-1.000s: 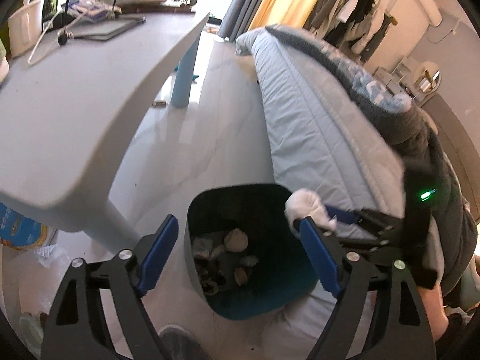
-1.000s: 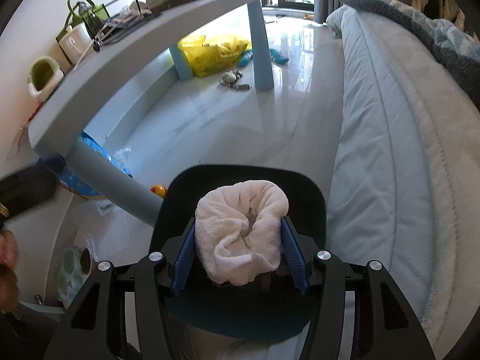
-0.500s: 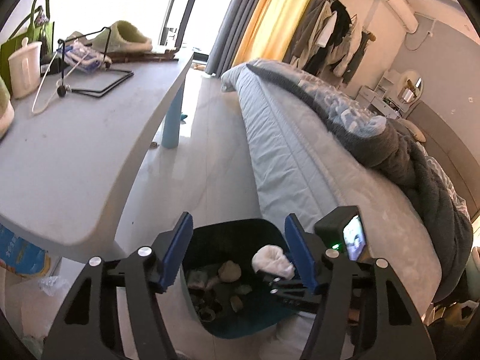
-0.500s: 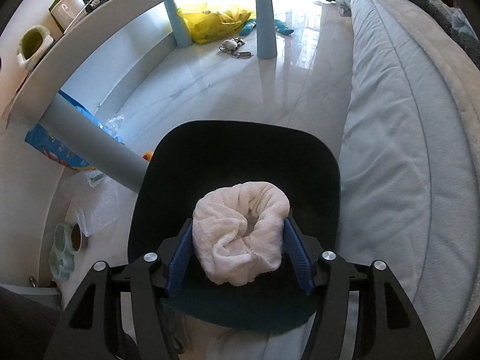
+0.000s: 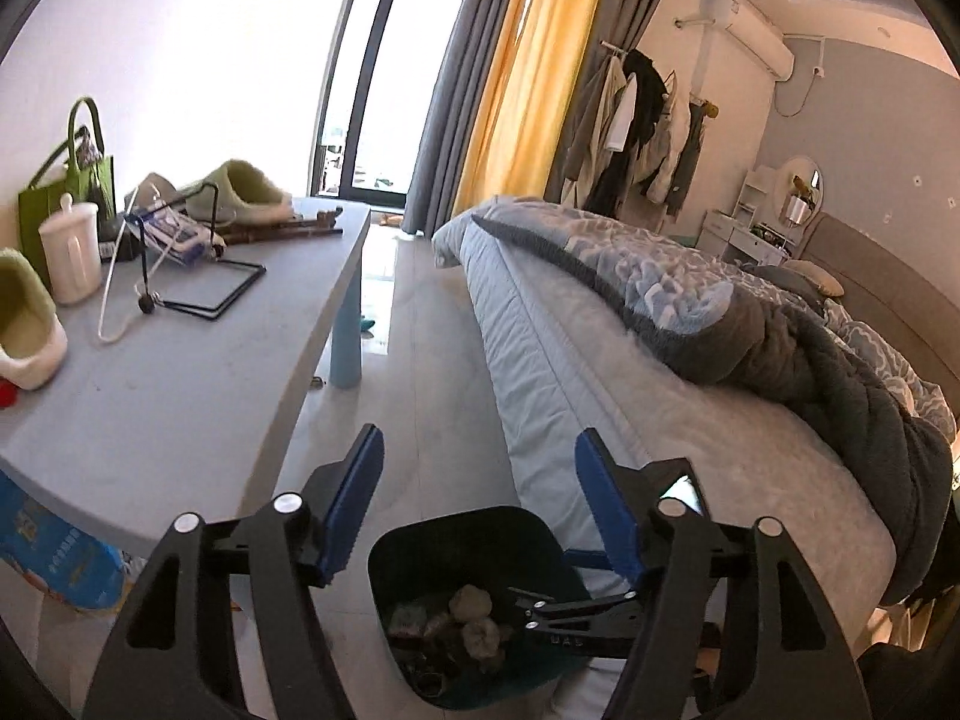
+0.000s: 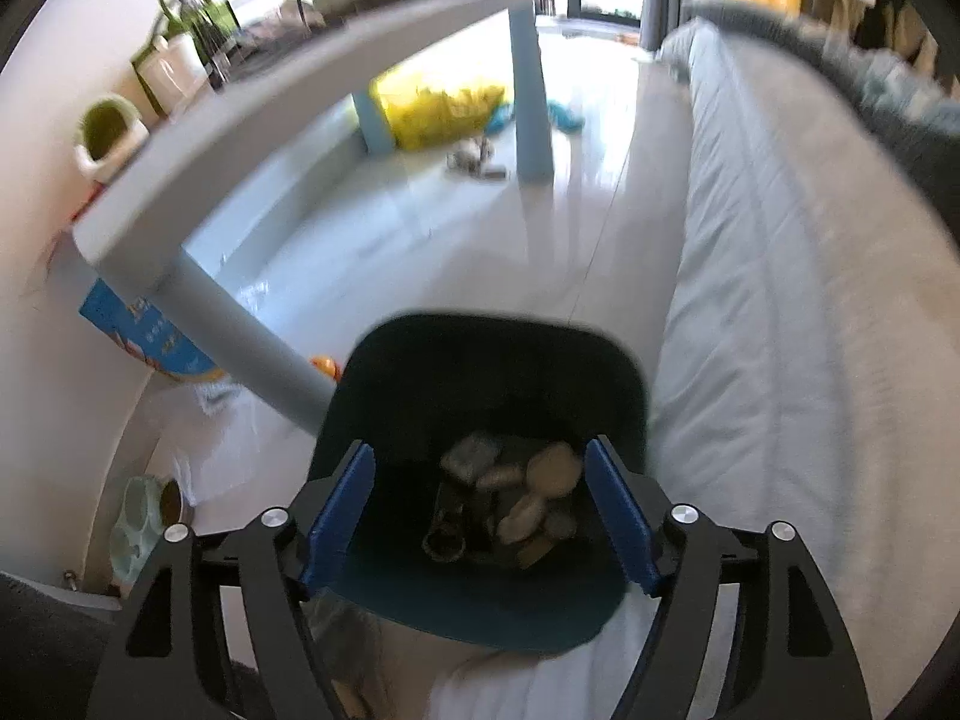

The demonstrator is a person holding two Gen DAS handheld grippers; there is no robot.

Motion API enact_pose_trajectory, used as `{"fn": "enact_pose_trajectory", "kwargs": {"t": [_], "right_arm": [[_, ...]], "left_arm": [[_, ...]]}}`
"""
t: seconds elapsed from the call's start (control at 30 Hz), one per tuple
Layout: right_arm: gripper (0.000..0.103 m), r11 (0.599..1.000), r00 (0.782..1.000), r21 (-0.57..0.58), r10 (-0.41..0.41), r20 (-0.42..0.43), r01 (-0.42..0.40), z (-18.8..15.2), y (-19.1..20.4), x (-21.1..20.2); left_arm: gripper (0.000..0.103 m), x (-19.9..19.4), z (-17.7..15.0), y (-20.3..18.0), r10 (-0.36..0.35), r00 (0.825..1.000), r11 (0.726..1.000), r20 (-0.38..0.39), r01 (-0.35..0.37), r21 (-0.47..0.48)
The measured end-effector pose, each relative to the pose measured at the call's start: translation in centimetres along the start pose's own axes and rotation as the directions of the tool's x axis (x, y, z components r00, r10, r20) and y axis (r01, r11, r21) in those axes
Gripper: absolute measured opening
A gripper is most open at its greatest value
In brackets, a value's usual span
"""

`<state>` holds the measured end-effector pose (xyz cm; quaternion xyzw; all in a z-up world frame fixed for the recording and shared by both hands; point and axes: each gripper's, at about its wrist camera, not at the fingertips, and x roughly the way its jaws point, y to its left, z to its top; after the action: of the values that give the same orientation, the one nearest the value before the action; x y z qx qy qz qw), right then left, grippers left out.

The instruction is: Collect trash

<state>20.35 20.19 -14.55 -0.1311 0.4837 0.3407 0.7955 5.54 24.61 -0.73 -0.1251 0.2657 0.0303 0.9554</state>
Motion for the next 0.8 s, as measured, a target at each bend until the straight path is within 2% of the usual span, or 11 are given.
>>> {"fn": "enact_pose_trajectory", "kwargs": {"t": [0.1,0.17,0.23,0.33,0.43,0.5,0.57,0.63,0.73,0.8], "right_arm": [[0.079,1.0,0.997,0.009,-0.026,0.074,0.025,-0.2,-0.8,-2.9],[0.08,0.998,0.99,0.018,-0.057,0.128,0.055,-0.7,-1.8,-5.3],[0.081,0.996,0.981,0.037,-0.088,0.175,0.083,-1.4,-3.1,-7.6],[0.09,0.989,0.958,0.076,-0.141,0.25,0.126,-2.6,-5.5,-11.2],[0.093,0.979,0.929,0.147,-0.184,0.321,0.143,-4.3,-8.3,-15.1],[0.098,0.968,0.909,0.198,-0.216,0.356,0.153,-5.9,-9.9,-17.4],[0.1,0.949,0.88,0.255,-0.275,0.387,0.185,-7.8,-11.6,-20.1],[0.1,0.923,0.84,0.302,-0.352,0.412,0.239,-9.5,-12.6,-22.8],[0.1,0.9,0.795,0.337,-0.411,0.446,0.276,-12.3,-13.9,-26.1],[0.1,0.889,0.775,0.345,-0.44,0.455,0.302,-13.8,-14.4,-27.5]], "left_arm": [[0.078,-1.1,-0.1,-0.5,0.008,1.0,1.0,0.012,-0.008,0.003],[0.093,-1.9,-0.1,-0.8,0.027,0.999,1.0,0.03,-0.027,-0.002],[0.094,-2.5,0.1,-1.5,0.039,0.998,0.999,0.05,-0.039,-0.005],[0.097,-2.8,0.1,-2.2,0.052,0.997,0.998,0.052,-0.05,-0.029],[0.099,-2.9,-0.3,-3.8,0.054,0.998,0.998,0.035,-0.053,-0.031],[0.1,-3.2,-0.6,-4.5,0.058,0.998,0.998,0.032,-0.057,-0.026],[0.1,-3.3,-1.0,-5.4,0.061,0.998,0.998,0.028,-0.061,-0.017],[0.1,-3.4,-1.6,-6.3,0.075,0.997,0.997,0.022,-0.075,-0.003],[0.1,-3.7,-2.3,-7.5,0.085,0.996,0.996,0.027,-0.086,0.03],[0.1,-4.2,-2.9,-8.4,0.097,0.995,0.993,0.037,-0.099,0.057]]}}
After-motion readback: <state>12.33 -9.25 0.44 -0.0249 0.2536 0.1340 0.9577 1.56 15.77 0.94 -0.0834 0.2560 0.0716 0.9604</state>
